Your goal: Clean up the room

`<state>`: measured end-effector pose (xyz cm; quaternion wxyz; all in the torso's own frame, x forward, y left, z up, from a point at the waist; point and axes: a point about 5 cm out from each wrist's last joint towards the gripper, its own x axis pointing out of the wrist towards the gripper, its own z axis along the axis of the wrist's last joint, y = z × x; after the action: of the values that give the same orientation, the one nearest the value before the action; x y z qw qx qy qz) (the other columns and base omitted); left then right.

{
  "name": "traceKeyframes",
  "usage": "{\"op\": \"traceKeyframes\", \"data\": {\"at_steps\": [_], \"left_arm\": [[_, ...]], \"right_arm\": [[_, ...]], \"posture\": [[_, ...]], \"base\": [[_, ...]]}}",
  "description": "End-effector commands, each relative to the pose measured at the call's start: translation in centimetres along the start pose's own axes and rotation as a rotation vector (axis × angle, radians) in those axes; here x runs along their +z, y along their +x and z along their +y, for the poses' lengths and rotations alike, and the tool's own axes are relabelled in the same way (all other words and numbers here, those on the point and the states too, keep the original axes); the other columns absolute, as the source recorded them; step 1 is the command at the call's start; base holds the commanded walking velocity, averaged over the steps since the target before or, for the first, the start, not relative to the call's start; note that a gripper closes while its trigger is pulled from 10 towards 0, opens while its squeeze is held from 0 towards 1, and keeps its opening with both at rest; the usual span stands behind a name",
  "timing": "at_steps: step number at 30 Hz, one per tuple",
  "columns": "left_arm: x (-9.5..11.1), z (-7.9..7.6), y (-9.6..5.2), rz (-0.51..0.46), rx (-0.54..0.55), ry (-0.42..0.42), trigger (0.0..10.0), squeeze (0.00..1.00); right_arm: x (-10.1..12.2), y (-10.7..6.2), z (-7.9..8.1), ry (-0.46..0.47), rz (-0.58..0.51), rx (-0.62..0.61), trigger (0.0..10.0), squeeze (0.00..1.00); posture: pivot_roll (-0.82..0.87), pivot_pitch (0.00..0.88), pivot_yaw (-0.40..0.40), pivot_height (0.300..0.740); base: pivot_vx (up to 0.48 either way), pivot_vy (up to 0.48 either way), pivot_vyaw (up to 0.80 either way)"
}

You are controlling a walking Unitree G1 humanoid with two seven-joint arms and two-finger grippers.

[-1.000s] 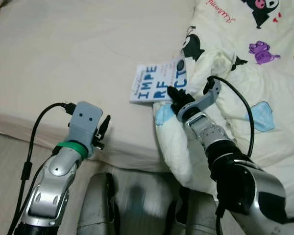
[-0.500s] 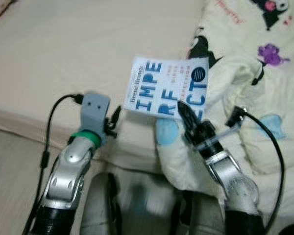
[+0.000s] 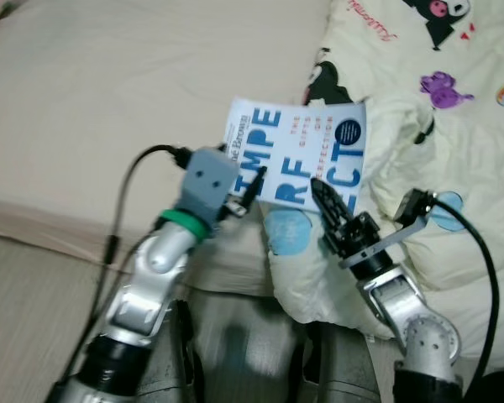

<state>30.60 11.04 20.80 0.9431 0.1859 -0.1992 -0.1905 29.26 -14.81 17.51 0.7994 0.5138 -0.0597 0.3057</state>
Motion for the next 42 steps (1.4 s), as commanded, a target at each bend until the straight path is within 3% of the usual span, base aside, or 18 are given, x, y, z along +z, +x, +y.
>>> {"op": "traceKeyframes", "data": {"at_steps": [1, 3, 4, 7, 10, 11, 12, 13, 15, 16, 17, 19, 21, 22, 31, 36, 37, 42], "left_arm": [[0.5, 0.0, -0.7, -0.047, -0.011, 0.075, 10.0, 1.00], [-0.1, 0.4, -2.5, -0.051, -0.060, 0.251, 10.0, 1.00], [-0.8, 0.4, -3.4, -0.033, -0.092, 0.296, 10.0, 0.30], [-1.7, 0.2, -4.4, -0.022, -0.128, 0.360, 10.0, 0.05], [-2.2, 0.4, -4.5, 0.023, -0.097, 0.292, 10.0, 0.00], [-3.3, 1.2, -4.1, 0.160, 0.014, 0.030, 10.0, 0.00], [-4.2, 1.5, -3.7, 0.266, 0.102, -0.335, 10.0, 0.00], [-4.6, 1.1, -3.3, 0.302, 0.109, -0.626, 10.0, 0.00], [-4.6, 1.1, -3.3, 0.302, 0.109, -0.626, 10.0, 0.00], [-4.5, 0.7, -3.0, 0.293, 0.093, -0.806, 10.0, 0.00], [-4.5, 0.7, -3.0, 0.293, 0.093, -0.806, 10.0, 0.00], [-3.8, 0.3, -1.7, 0.208, 0.084, -1.124, 10.0, 0.00], [-3.8, 0.3, -1.7, 0.208, 0.084, -1.124, 10.0, 0.00], [-3.2, 0.2, -1.1, 0.141, 0.071, -1.297, 10.0, 0.00], [-0.5, 1.5, -1.4, -0.052, -0.088, -1.479, 10.0, 0.00], [0.1, 1.0, -2.1, -0.025, -0.209, -1.451, 10.0, 0.00], [-0.1, 0.3, -3.3, 0.041, -0.282, -1.407, 10.0, 0.00], [-0.8, 0.1, -4.2, 0.097, -0.276, -1.400, 10.0, 0.00]], "right_arm": [[0.2, 0.4, 0.3, 0.013, -0.019, 0.023, 0.0, 0.00], [0.2, 1.6, 0.1, 0.008, 0.006, 0.008, 0.0, 0.00], [0.4, 2.2, 0.0, 0.003, 0.021, 0.007, 0.0, 0.00], [0.7, 3.2, 0.4, -0.001, 0.042, 0.038, 0.0, 0.00], [0.8, 3.6, 0.8, -0.006, 0.055, 0.063, 0.0, 0.00], [0.7, 3.9, 1.2, -0.014, 0.071, 0.095, 0.0, 0.00], [0.7, 3.9, 1.5, -0.015, 0.081, 0.121, 0.0, 0.00], [0.7, 3.8, 1.8, -0.010, 0.087, 0.145, 0.0, 0.00], [0.7, 3.8, 1.8, -0.010, 0.087, 0.145, 0.0, 0.00], [0.6, 3.7, 1.9, -0.004, 0.091, 0.162, 0.0, 0.00], [0.6, 3.7, 1.9, -0.004, 0.091, 0.162, 0.0, 0.00], [-0.2, 3.0, 2.4, 0.006, 0.115, 0.220, 0.0, 0.00], [-0.2, 3.0, 2.4, 0.006, 0.115, 0.220, 0.0, 0.00], [-0.5, 2.5, 2.6, 0.012, 0.127, 0.247, 0.0, 0.00], [-0.5, 1.7, 2.0, 0.031, 0.121, 0.241, 0.0, 0.00], [0.0, 1.9, 2.1, 0.034, 0.077, 0.242, 0.0, 0.00], [1.0, 2.2, 2.1, 0.030, 0.017, 0.243, 0.0, 0.00], [2.0, 2.3, 2.2, 0.032, -0.045, 0.251, 0.0, 0.00]], "posture": [[0.06, 0.150, 0.067, 0.580], [0.07, 0.147, 0.057, 0.580], [0.07, 0.144, 0.043, 0.580], [0.08, 0.141, 0.032, 0.580], [0.08, 0.138, 0.026, 0.580], [0.07, 0.132, 0.021, 0.580], [0.07, 0.128, 0.016, 0.580], [0.08, 0.126, 0.015, 0.580], [0.08, 0.126, 0.015, 0.580], [0.08, 0.126, 0.015, 0.580], [0.08, 0.126, 0.015, 0.580], [0.05, 0.118, 0.024, 0.580], [0.05, 0.118, 0.024, 0.580], [0.04, 0.117, 0.029, 0.580], [0.04, 0.119, 0.034, 0.580], [0.04, 0.120, 0.035, 0.580], [0.05, 0.122, 0.035, 0.580], [0.06, 0.124, 0.038, 0.580]], "base": [[0.000, 0.000, 0.00], [0.000, 0.000, 0.00], [0.000, 0.000, 0.00], [0.000, 0.000, 0.00], [0.000, 0.000, 0.00], [0.000, 0.000, 0.00], [0.000, 0.000, 0.00], [0.000, 0.000, 0.00], [0.000, 0.000, 0.00], [0.000, 0.000, 0.00], [0.000, 0.000, 0.00], [0.000, 0.000, 0.00], [0.000, 0.000, 0.00], [0.000, 0.000, 0.00], [0.000, 0.000, 0.00], [0.000, 0.000, 0.00], [0.000, 0.000, 0.00], [0.000, 0.000, 0.00]]}}
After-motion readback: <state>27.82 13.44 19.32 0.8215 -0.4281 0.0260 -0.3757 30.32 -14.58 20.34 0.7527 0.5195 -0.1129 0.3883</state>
